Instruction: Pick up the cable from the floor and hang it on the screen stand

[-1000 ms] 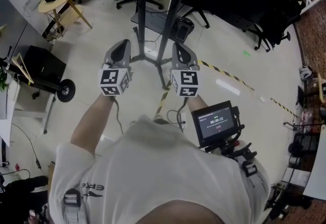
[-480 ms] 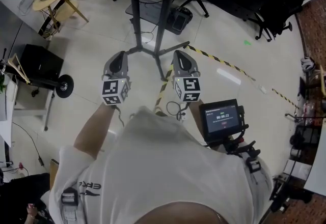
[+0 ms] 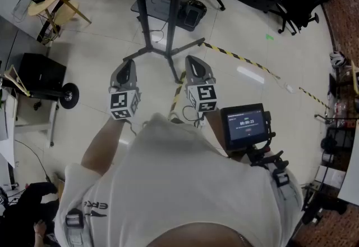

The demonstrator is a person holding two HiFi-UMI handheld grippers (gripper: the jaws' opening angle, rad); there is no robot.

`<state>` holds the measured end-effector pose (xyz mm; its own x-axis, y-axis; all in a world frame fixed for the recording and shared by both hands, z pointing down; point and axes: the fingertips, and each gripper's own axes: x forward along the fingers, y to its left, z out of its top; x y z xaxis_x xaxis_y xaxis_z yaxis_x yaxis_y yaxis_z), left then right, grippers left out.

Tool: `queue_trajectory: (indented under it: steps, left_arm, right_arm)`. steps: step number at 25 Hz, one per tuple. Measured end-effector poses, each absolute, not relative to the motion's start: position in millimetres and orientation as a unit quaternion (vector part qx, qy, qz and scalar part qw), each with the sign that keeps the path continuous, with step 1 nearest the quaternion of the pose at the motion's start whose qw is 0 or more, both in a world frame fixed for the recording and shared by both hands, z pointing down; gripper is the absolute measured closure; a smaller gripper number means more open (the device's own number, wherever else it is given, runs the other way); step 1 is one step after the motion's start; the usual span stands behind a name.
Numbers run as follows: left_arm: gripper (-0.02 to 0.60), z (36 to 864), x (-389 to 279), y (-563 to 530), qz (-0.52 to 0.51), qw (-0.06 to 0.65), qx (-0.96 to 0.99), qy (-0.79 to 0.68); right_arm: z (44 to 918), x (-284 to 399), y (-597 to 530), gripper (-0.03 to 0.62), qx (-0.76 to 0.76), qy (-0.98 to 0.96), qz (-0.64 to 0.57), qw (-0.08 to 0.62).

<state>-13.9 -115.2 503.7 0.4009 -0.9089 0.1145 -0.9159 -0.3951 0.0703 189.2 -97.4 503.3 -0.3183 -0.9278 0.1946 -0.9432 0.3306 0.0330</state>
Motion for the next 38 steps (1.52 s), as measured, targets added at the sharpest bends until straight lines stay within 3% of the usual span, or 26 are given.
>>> queue_trajectory:
  steps: [38]
  left_arm:
    - [0.580,488.7,-26.6,-117.3,0.027,0.043,0.830,-0.556]
  right_arm:
    - [498.0,171.7,-100.4,0.583,0.569,-0.817,0.041,0.086]
